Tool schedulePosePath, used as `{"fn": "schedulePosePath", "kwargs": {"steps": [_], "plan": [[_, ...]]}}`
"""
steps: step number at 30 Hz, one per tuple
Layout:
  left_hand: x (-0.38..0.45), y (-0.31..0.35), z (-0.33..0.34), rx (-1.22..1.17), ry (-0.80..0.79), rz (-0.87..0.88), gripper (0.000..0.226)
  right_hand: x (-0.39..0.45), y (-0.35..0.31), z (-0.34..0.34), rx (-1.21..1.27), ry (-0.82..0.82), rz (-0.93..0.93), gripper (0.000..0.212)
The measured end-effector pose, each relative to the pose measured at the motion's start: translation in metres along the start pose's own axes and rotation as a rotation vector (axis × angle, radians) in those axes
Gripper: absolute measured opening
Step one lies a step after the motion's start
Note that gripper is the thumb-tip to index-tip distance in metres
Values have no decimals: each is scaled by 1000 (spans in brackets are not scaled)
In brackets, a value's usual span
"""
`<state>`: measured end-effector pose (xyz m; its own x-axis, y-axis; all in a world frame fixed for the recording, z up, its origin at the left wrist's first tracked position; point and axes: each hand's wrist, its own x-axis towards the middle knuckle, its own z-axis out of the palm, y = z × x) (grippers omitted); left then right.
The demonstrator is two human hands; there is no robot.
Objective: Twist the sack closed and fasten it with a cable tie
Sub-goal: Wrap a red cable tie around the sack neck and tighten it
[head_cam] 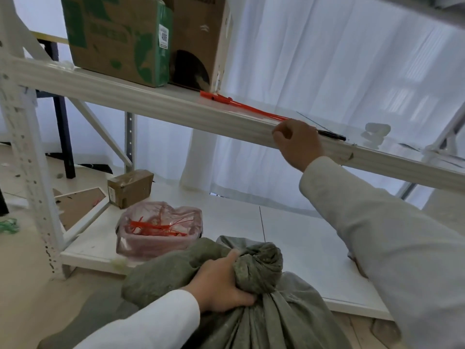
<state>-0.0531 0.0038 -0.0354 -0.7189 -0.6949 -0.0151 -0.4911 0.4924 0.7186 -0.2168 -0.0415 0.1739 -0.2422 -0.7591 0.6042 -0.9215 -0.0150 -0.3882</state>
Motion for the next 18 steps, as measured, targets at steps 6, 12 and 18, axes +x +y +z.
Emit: {"fn": "schedulePosePath", "kwargs": {"steps": [6, 12, 18], "plan": [[11, -4, -15, -35, -76, -17, 83, 47, -6, 10, -133, -3, -8, 29], [22, 2, -14, -11, -104, -17, 78, 86, -2, 25, -190, -86, 124, 37], [29, 2, -12, -8, -124, -26, 78, 105, 7, 25, -334, -292, 229, 40]]}}
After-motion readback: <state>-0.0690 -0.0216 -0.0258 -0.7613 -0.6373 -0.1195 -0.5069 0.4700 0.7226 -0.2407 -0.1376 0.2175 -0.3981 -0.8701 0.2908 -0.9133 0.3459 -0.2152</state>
